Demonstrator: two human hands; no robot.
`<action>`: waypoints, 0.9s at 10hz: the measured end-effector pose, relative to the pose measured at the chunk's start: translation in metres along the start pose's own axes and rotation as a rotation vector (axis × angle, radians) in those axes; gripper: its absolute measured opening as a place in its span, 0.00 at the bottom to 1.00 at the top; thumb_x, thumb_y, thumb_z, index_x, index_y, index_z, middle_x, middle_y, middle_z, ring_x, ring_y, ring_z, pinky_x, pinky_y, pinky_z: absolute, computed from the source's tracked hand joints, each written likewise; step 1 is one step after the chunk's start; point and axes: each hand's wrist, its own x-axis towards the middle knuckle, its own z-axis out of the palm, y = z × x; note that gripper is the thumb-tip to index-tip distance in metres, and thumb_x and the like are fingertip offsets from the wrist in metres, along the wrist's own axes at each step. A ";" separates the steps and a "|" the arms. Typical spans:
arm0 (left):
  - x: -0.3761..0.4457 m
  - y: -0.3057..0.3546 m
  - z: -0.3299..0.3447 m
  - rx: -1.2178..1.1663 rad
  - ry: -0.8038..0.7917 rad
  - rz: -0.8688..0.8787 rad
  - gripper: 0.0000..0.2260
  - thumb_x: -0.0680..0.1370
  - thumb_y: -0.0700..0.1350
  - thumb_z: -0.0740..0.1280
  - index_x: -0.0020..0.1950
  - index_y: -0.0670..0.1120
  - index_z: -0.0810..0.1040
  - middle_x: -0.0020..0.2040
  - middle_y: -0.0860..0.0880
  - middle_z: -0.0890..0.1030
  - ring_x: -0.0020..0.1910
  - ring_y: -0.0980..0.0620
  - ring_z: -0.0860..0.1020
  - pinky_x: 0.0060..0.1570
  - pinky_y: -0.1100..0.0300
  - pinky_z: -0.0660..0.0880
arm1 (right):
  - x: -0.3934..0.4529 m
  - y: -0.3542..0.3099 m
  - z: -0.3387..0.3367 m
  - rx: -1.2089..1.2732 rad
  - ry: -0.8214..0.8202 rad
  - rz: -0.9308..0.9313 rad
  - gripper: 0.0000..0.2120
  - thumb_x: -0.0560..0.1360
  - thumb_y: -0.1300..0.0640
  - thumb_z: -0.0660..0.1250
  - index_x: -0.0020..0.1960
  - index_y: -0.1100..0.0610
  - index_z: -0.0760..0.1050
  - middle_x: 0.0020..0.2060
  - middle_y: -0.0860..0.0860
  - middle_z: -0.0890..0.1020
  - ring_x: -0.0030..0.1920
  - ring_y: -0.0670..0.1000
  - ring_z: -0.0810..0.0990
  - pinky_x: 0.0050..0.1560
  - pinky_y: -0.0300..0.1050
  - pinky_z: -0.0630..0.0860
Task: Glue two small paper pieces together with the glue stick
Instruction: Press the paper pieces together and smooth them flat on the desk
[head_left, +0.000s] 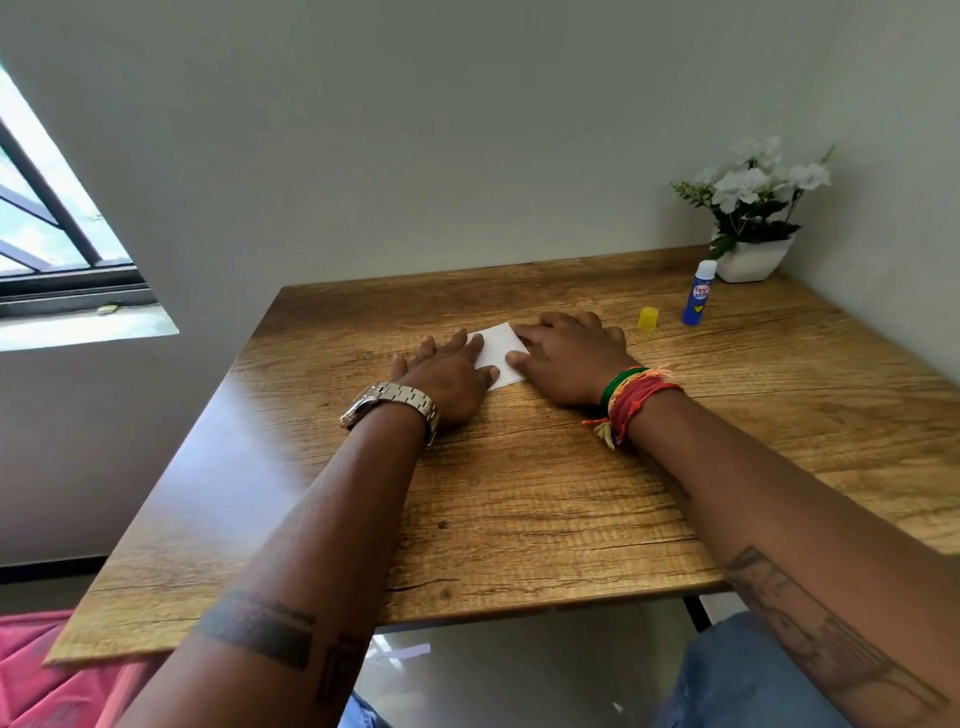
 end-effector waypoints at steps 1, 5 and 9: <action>0.000 0.000 0.001 0.001 0.013 0.001 0.28 0.84 0.61 0.49 0.83 0.56 0.46 0.83 0.56 0.44 0.81 0.45 0.40 0.75 0.38 0.38 | -0.005 -0.003 0.000 -0.007 -0.026 -0.015 0.36 0.76 0.26 0.49 0.80 0.39 0.55 0.80 0.49 0.60 0.77 0.61 0.58 0.71 0.64 0.58; -0.002 0.000 -0.002 -0.004 -0.005 0.005 0.28 0.85 0.59 0.51 0.83 0.56 0.46 0.83 0.55 0.43 0.81 0.45 0.40 0.76 0.38 0.38 | -0.011 0.004 -0.017 0.261 -0.068 0.074 0.27 0.82 0.47 0.61 0.80 0.44 0.58 0.78 0.54 0.66 0.77 0.59 0.62 0.74 0.58 0.61; -0.002 0.001 -0.003 -0.010 -0.005 0.006 0.29 0.84 0.60 0.52 0.83 0.55 0.47 0.83 0.55 0.44 0.81 0.44 0.41 0.75 0.38 0.38 | -0.014 -0.002 -0.007 0.187 0.017 0.060 0.36 0.77 0.33 0.62 0.80 0.46 0.58 0.78 0.51 0.66 0.76 0.58 0.64 0.73 0.59 0.61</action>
